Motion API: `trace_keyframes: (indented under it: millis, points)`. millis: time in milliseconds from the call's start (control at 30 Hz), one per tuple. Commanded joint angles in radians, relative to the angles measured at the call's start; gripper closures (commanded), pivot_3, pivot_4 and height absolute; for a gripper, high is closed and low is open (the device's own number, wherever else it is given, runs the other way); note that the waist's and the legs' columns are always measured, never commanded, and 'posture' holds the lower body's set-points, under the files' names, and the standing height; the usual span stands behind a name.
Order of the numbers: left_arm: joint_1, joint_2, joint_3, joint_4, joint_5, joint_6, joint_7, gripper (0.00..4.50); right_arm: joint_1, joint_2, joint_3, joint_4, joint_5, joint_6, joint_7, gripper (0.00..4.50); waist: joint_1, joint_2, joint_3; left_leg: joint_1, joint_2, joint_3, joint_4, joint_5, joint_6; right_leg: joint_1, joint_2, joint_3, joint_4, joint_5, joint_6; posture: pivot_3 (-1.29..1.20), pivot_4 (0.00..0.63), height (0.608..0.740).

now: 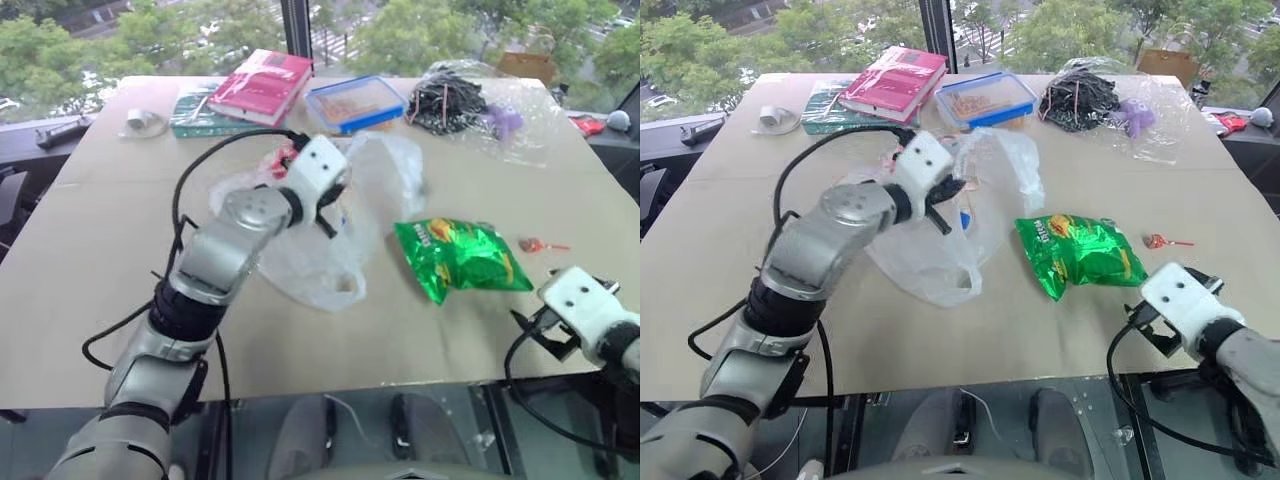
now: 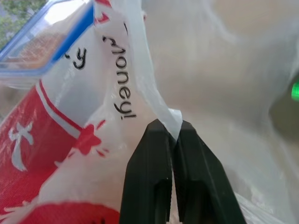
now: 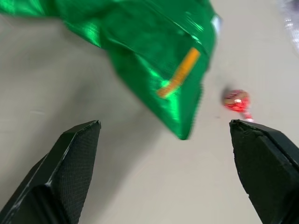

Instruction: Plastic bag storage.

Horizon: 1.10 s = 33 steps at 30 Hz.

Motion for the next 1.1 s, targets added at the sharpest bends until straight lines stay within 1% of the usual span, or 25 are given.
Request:
trace_keyframes:
  millis: [33, 133, 200, 300, 433, 467, 533, 600, 633, 667, 700, 733, 833, 1033, 1067, 1100]
  points:
    - [-0.027, 0.007, 0.093, -0.020, -0.043, 0.021, -0.044, 4.42, -0.045, 0.034, 0.111, 0.104, -0.159, -0.136, -0.080, 0.00, 0.002, 0.001, 0.000, 0.000, 0.000, 0.000, 0.000, 0.000, 0.000, 0.000, 0.000, 0.000, 0.000, -0.001, -0.002, 0.00, 0.150, 0.740]
    - [-0.033, 0.005, 0.138, -0.043, -0.092, 0.064, -0.076, 4.42, -0.101, 0.068, 0.202, 0.192, -0.245, -0.213, -0.106, 0.00, 0.002, 0.001, 0.000, 0.000, 0.000, 0.000, 0.000, 0.002, -0.003, 0.000, 0.000, 0.000, 0.000, 0.001, -0.001, 0.00, 0.150, 0.740]
    - [-0.049, 0.007, 0.169, -0.057, -0.132, 0.116, -0.093, 4.42, -0.163, 0.114, 0.253, 0.278, -0.299, -0.259, -0.141, 0.00, 0.002, 0.000, 0.000, -0.001, 0.000, 0.000, 0.000, 0.002, -0.004, 0.000, -0.001, 0.000, -0.001, 0.001, 0.000, 0.00, 0.150, 0.740]
    - [-0.067, 0.028, 0.184, -0.070, -0.164, 0.158, -0.119, 4.42, -0.241, 0.179, 0.288, 0.392, -0.352, -0.331, -0.179, 0.00, 0.001, -0.001, 0.000, -0.001, 0.000, 0.000, 0.001, 0.002, -0.004, 0.000, 0.000, 0.000, -0.001, 0.001, 0.000, 0.00, 0.150, 0.740]
    - [-0.097, 0.053, 0.197, -0.054, -0.175, 0.172, -0.136, 4.42, -0.299, 0.229, 0.318, 0.501, -0.408, -0.396, -0.198, 0.00, -0.001, -0.001, -0.001, 0.000, 0.000, 0.000, 0.001, 0.002, -0.004, 0.001, 0.000, 0.000, 0.000, 0.001, 0.000, 0.00, 0.150, 0.740]
    - [-0.101, 0.057, 0.198, -0.054, -0.176, 0.172, -0.137, 4.49, -0.309, 0.237, 0.318, 0.516, -0.416, -0.407, -0.198, 0.26, -0.002, -0.001, -0.001, 0.001, 0.000, 0.000, 0.001, 0.002, -0.004, 0.001, 0.000, 0.000, 0.000, 0.002, 0.000, 0.00, 0.150, 0.740]
    - [-0.103, 0.063, 0.198, -0.059, -0.177, 0.173, -0.138, 4.50, -0.316, 0.247, 0.312, 0.531, -0.427, -0.425, -0.193, 0.76, -0.002, -0.001, -0.001, 0.001, 0.000, 0.000, 0.001, 0.002, -0.004, 0.001, 0.000, 0.001, 0.000, 0.002, 0.000, 0.00, 0.150, 0.740]
    - [-0.107, 0.056, 0.209, -0.055, -0.182, 0.187, -0.128, 4.50, -0.317, 0.250, 0.306, 0.538, -0.438, -0.446, -0.188, 1.77, 0.002, -0.001, -0.001, 0.000, 0.000, 0.000, 0.001, 0.002, -0.004, 0.001, 0.000, 0.000, 0.000, 0.002, 0.000, 0.00, 0.150, 0.740]
    - [-0.107, 0.054, 0.214, -0.056, -0.186, 0.194, -0.127, 4.50, -0.315, 0.250, 0.303, 0.537, -0.443, -0.454, -0.184, 2.13, 0.003, -0.001, -0.001, 0.000, 0.000, 0.000, 0.001, 0.002, -0.004, 0.001, 0.000, 0.000, 0.000, 0.002, 0.000, 0.00, 0.150, 0.740]
    - [-0.105, 0.057, 0.215, -0.055, -0.186, 0.191, -0.131, 4.50, -0.314, 0.245, 0.303, 0.537, -0.445, -0.475, -0.176, 2.68, 0.003, -0.001, -0.001, 0.000, 0.000, 0.000, 0.001, 0.002, -0.004, 0.001, 0.000, 0.000, 0.000, 0.002, 0.000, 0.00, 0.150, 0.740]
    - [-0.103, 0.061, 0.217, -0.054, -0.187, 0.189, -0.136, 4.50, -0.312, 0.239, 0.304, 0.531, -0.451, -0.488, -0.170, 2.94, 0.002, -0.001, -0.001, 0.000, 0.000, 0.000, 0.001, 0.002, -0.004, 0.001, 0.000, 0.000, 0.000, 0.002, 0.000, 0.00, 0.150, 0.740]
    - [-0.102, 0.062, 0.222, -0.048, -0.190, 0.189, -0.139, 4.50, -0.309, 0.238, 0.302, 0.523, -0.450, -0.498, -0.161, 3.45, 0.002, -0.001, -0.001, 0.000, 0.000, 0.000, 0.001, 0.002, -0.004, 0.001, 0.000, 0.000, 0.000, 0.002, 0.000, 0.00, 0.150, 0.740]
    - [-0.103, 0.070, 0.230, -0.034, -0.198, 0.185, -0.152, 4.50, -0.307, 0.249, 0.284, 0.484, -0.433, -0.510, -0.136, 3.45, 0.001, -0.001, -0.001, 0.000, 0.000, 0.000, 0.001, 0.002, -0.004, 0.001, 0.000, 0.000, 0.000, 0.002, 0.000, 0.00, 0.150, 0.740]
    - [-0.103, 0.090, 0.228, -0.011, -0.204, 0.158, -0.185, 4.50, -0.307, 0.281, 0.227, 0.361, -0.380, -0.466, -0.080, 3.45, 0.001, 0.000, -0.001, 0.000, 0.000, 0.000, 0.001, 0.002, -0.004, 0.001, 0.000, 0.000, 0.000, 0.002, 0.000, 0.00, 0.150, 0.740]
    - [-0.105, 0.088, 0.228, -0.002, -0.202, 0.154, -0.184, 4.50, -0.309, 0.286, 0.219, 0.335, -0.368, -0.457, -0.066, 4.02, 0.001, 0.000, -0.001, 0.000, 0.000, 0.000, 0.001, 0.002, -0.004, 0.001, 0.000, 0.000, 0.000, 0.002, 0.000, 0.00, 0.150, 0.740]
    - [-0.107, 0.087, 0.227, 0.005, -0.200, 0.148, -0.184, 4.50, -0.312, 0.290, 0.211, 0.312, -0.366, -0.448, -0.059, 4.39, 0.001, 0.000, 0.000, 0.000, 0.000, 0.000, 0.001, 0.002, -0.004, 0.001, 0.000, 0.000, 0.000, 0.002, 0.000, 0.00, 0.150, 0.740]
